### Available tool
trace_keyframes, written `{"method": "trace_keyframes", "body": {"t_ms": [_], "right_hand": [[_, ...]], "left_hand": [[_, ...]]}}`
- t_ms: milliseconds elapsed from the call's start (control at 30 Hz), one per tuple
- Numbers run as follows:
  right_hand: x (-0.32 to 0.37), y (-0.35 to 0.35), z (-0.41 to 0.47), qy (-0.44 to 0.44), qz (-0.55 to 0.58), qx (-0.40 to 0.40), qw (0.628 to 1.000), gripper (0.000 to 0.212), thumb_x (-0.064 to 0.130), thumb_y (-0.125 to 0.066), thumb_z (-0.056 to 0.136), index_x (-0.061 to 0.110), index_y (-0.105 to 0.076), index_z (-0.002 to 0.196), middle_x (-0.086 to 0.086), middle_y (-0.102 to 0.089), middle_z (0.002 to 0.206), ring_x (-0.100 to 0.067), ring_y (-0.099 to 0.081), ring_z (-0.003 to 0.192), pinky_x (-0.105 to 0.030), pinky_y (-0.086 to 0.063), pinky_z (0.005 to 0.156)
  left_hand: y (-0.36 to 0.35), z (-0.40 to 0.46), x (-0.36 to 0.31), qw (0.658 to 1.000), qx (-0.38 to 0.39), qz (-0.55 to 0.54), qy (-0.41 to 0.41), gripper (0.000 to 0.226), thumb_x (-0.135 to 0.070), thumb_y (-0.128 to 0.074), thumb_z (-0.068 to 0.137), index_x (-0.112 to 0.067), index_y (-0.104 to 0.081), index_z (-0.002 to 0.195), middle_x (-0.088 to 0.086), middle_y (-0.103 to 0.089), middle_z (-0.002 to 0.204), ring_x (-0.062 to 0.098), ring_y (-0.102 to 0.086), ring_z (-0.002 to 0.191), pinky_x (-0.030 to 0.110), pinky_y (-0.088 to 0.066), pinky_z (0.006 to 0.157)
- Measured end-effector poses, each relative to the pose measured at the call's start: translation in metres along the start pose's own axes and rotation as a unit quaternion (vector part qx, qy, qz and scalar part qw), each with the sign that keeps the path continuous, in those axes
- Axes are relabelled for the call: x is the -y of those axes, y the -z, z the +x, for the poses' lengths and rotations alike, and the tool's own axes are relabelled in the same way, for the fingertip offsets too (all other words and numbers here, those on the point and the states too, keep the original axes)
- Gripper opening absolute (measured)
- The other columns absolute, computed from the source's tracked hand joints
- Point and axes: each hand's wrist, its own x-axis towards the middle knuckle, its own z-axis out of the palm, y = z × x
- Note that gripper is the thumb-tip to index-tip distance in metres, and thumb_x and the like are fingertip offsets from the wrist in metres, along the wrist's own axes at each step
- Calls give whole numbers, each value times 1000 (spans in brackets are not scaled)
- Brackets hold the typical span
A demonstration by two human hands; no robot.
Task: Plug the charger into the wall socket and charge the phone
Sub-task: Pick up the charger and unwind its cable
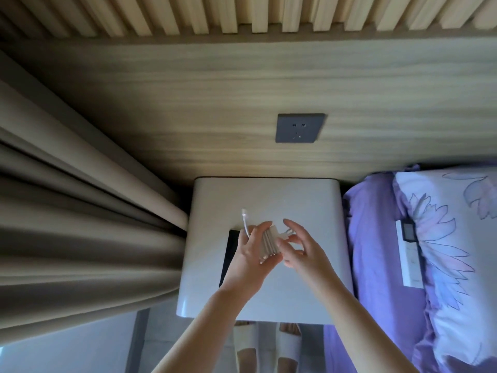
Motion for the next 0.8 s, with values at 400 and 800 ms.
{"method": "trace_keyframes", "body": {"t_ms": [400,800], "right_hand": [[3,-9,3,-112,236,21,965,38,12,-67,83,11,-57,120,-10,-74,104,-17,-71,96,-39,-54,91],[-4,0,16,-136,321,-24,937,17,-5,-56,84,11,-57,77,-11,-71,81,-20,-72,79,-40,-58,75]], "left_hand": [[14,10,-17,945,-28,-299,130,52,-10,-75,77,-26,-52,121,-10,-54,97,-9,-62,73,10,-50,67],[49,12,-13,912,79,-370,156,30,-4,-56,87,-20,-70,108,0,-68,108,14,-65,95,30,-56,84]]}}
